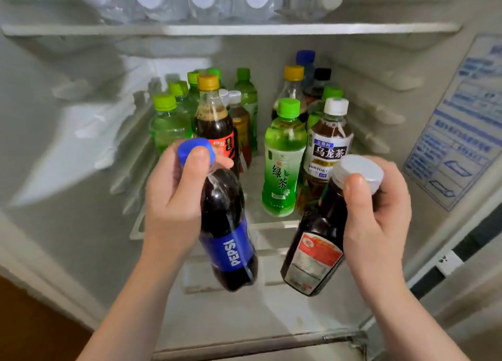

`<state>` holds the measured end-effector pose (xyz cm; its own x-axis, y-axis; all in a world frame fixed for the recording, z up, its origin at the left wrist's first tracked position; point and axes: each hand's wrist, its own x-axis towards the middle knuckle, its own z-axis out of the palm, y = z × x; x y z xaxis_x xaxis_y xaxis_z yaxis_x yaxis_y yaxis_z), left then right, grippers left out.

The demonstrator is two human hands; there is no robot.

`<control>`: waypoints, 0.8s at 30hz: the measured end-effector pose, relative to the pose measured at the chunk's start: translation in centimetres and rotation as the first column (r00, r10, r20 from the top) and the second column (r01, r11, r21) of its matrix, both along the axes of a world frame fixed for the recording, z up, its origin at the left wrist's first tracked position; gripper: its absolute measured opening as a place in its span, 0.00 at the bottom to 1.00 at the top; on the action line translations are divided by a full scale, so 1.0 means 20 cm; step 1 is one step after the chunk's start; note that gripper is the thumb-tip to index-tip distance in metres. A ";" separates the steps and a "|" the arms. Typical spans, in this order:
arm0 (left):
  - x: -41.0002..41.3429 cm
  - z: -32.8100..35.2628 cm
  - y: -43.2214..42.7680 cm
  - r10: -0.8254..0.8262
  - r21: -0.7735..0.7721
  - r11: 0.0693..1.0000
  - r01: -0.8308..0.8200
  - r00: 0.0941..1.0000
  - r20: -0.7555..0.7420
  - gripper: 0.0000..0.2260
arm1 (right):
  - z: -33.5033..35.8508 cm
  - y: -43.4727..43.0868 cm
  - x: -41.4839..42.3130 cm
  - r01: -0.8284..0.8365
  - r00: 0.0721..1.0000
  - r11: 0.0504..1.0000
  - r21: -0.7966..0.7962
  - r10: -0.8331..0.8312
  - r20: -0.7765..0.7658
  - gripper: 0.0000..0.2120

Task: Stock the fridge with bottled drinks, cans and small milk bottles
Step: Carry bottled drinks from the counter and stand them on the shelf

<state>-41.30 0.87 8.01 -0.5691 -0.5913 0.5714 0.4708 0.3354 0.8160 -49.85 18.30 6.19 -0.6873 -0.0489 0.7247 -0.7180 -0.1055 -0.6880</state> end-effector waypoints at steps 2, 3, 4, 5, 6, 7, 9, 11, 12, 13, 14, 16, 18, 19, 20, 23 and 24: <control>-0.01 0.05 -0.03 0.006 -0.024 1.000 -0.007 0.999 -0.034 0.11 | 0.04 0.00 -0.01 0.023 1.000 0.999 -0.024 -0.023 -0.008 0.04; -0.02 0.07 -0.04 0.009 -0.033 0.999 -0.011 0.999 -0.050 0.11 | 0.06 0.00 -0.02 0.029 0.999 0.999 -0.029 -0.029 -0.019 0.04; -0.02 0.09 -0.05 0.015 -0.036 0.999 -0.018 0.998 -0.064 0.11 | 0.07 -0.01 -0.02 0.035 0.999 0.999 -0.026 -0.036 -0.032 0.03; -0.01 0.10 -0.07 0.033 -0.038 0.999 -0.036 0.997 -0.071 0.12 | 0.08 -0.03 -0.03 0.041 0.998 0.999 -0.020 -0.042 -0.043 0.03; -0.01 0.12 -0.09 0.062 -0.036 0.997 -0.065 0.996 -0.069 0.12 | 0.09 -0.05 -0.03 0.041 0.998 0.999 -0.017 -0.042 -0.050 0.03; 0.00 0.13 -0.11 0.096 -0.030 0.995 -0.098 0.993 -0.063 0.12 | 0.10 -0.07 -0.03 0.035 0.998 0.999 -0.017 -0.036 -0.055 0.03; 0.03 0.15 -0.14 0.152 -0.018 0.988 -0.153 0.987 -0.054 0.10 | 0.11 -0.14 -0.03 0.015 0.998 1.000 -0.021 -0.016 -0.066 0.03; 0.07 0.16 -0.18 0.196 -0.030 0.980 -0.197 0.979 -0.049 0.09 | 0.11 -0.21 -0.03 -0.011 0.997 1.000 -0.023 0.009 -0.074 0.02; 0.09 0.17 -0.19 0.221 -0.041 0.974 -0.223 0.974 -0.043 0.09 | 0.11 -0.25 -0.03 -0.023 0.997 1.000 -0.021 0.022 -0.076 0.02; 0.11 0.17 -0.21 0.247 -0.053 0.967 -0.249 0.968 -0.033 0.09 | 0.10 -0.30 -0.02 -0.038 0.996 0.999 -0.019 0.036 -0.076 0.03; 0.13 0.18 -0.23 0.267 -0.063 0.961 -0.268 0.963 -0.025 0.09 | 0.09 -0.34 -0.01 -0.053 0.996 0.998 -0.015 0.052 -0.074 0.03; 0.17 0.18 -0.27 0.286 -0.069 0.956 -0.287 0.958 -0.019 0.09 | 0.08 -0.43 0.00 -0.072 0.994 0.997 0.007 0.073 -0.078 0.03; 0.19 0.18 -0.29 0.302 -0.065 0.951 -0.303 0.953 -0.018 0.09 | 0.07 -0.51 0.01 -0.081 0.993 0.996 0.032 0.084 -0.081 0.04; 0.20 0.18 -0.31 0.309 -0.063 0.949 -0.310 0.951 -0.022 0.09 | 0.06 -0.55 0.01 -0.086 0.993 0.996 0.038 0.089 -0.073 0.04; 0.21 0.17 -0.31 0.313 -0.060 0.947 -0.314 0.949 -0.027 0.09 | 0.06 -0.59 0.01 -0.089 0.994 0.995 0.043 0.091 -0.060 0.04; 0.24 0.16 -0.34 0.342 -0.054 0.938 -0.343 0.939 -0.032 0.09 | 0.04 -0.69 0.02 -0.067 0.997 0.997 0.049 0.068 -0.030 0.10; 0.25 0.15 -0.34 0.352 -0.057 0.934 -0.354 0.935 -0.034 0.10 | 0.03 -0.72 0.02 -0.055 0.998 0.997 0.050 0.056 -0.019 0.11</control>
<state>-36.21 -6.00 10.97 -0.3166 -0.7154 0.6229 0.3311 0.5320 0.7793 -49.53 3.87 6.76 -0.6673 -0.1229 0.7346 -0.7261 -0.1122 -0.6784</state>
